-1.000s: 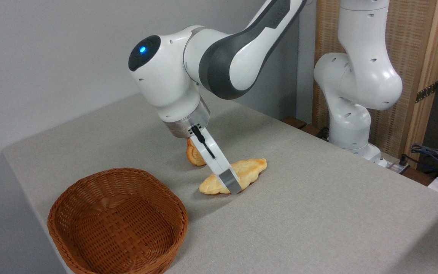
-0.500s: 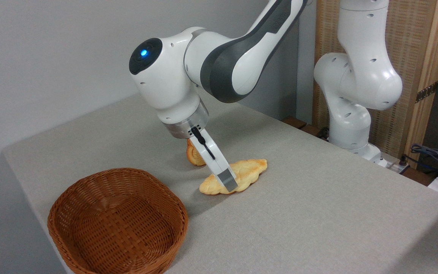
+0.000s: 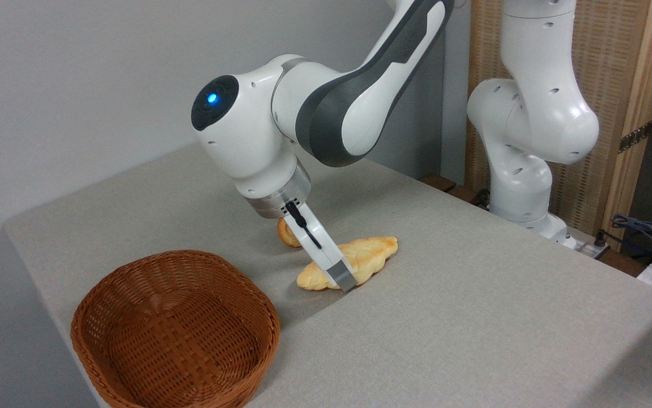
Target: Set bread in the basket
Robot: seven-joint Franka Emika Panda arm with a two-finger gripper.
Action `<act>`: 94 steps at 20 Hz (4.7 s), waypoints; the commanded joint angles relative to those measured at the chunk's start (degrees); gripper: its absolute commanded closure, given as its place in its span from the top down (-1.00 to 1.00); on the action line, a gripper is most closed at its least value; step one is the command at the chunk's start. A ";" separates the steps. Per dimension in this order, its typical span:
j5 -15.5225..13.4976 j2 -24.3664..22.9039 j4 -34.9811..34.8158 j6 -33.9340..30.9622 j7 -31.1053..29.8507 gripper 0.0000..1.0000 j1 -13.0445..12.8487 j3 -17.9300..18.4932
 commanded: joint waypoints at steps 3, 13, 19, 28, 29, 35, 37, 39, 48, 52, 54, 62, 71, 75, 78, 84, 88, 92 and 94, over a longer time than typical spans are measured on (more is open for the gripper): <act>-0.28 -0.70 0.20 -0.22 -0.76 0.06 -0.15 0.36; -0.28 -0.79 0.12 -0.31 -0.76 -0.04 -0.15 0.36; -0.19 -2.02 0.82 -0.75 -0.85 -0.04 0.11 0.45; -0.19 -2.19 3.36 -0.75 -0.85 -0.02 0.11 0.45; -0.19 -2.19 4.41 -0.66 -0.85 -0.02 0.11 0.45; -0.19 -1.58 10.04 0.57 -0.76 0.02 0.20 0.45; -0.19 -1.05 11.45 1.88 -0.76 0.02 0.20 0.45; -0.37 -0.26 12.85 4.16 -0.85 0.02 0.20 0.45; -6.07 1.32 16.99 9.79 -7.08 0.09 0.37 3.34; -8.27 1.94 17.26 12.43 -12.52 0.09 0.37 3.70; -9.50 2.46 17.26 14.36 -16.83 0.09 0.29 3.70; -12.76 2.99 17.26 20.26 -21.68 0.15 0.29 3.70; -13.64 3.08 17.17 26.94 -22.73 0.99 0.37 3.88; -13.38 3.08 17.17 26.94 -22.56 1.00 0.37 3.88; -13.29 3.08 17.17 27.03 -22.56 1.00 0.37 3.88; -13.11 3.08 17.17 26.94 -22.30 1.00 0.37 3.88; -10.32 2.55 17.17 25.54 -22.29 1.00 0.37 3.96; -2.23 1.76 17.17 17.20 -19.58 1.00 0.20 3.61; -1.60 1.15 17.08 12.73 -15.81 1.00 0.20 3.61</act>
